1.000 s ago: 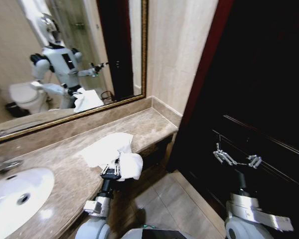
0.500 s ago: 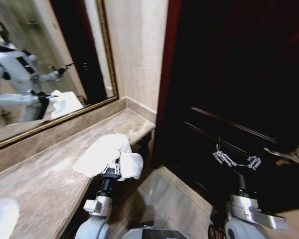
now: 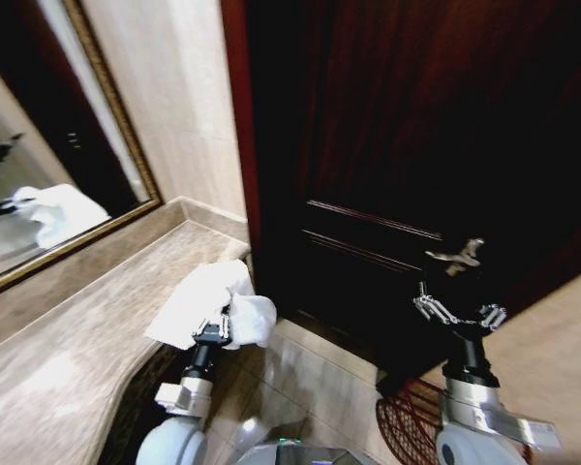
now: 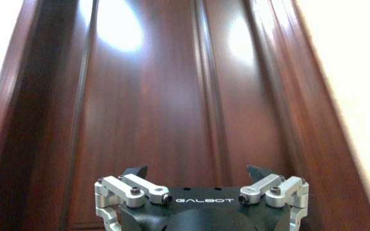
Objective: Discard the used towel into the hamper.
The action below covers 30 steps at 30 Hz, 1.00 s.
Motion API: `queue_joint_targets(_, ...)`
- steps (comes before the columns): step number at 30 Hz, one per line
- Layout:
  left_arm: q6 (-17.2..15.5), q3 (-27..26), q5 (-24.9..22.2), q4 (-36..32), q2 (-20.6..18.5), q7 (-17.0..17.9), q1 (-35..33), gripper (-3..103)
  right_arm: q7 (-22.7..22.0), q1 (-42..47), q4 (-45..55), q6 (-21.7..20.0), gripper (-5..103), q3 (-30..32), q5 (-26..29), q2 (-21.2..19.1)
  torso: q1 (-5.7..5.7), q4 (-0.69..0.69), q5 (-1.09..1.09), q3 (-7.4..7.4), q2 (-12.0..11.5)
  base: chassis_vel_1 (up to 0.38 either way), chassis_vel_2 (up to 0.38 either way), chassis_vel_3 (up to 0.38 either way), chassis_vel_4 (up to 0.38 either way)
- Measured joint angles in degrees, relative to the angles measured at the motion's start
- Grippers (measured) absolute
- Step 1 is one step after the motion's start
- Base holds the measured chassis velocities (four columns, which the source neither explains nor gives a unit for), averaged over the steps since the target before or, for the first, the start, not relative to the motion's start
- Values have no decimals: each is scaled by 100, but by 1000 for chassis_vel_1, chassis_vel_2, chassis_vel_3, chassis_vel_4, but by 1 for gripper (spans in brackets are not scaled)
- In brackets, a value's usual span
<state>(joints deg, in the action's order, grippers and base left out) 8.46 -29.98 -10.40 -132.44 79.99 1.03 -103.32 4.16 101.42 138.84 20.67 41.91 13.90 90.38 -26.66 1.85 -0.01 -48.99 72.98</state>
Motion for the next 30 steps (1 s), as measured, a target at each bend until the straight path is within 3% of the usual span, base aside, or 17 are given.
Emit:
queue_joint_targets(10,-66,92,-51,-89,-29,-14,-43,11,0,-2,-4,-9,100,-20,-38,6,0,0,1,0,0,-127,-124,-130,-126)
queue_joint_targets(30,315,225,88,138,124,-135,-9,11,49,-12,-29,-15,100,-52,-102,-35,-2,1,1,-1,0,-47,-72,-65,-48)
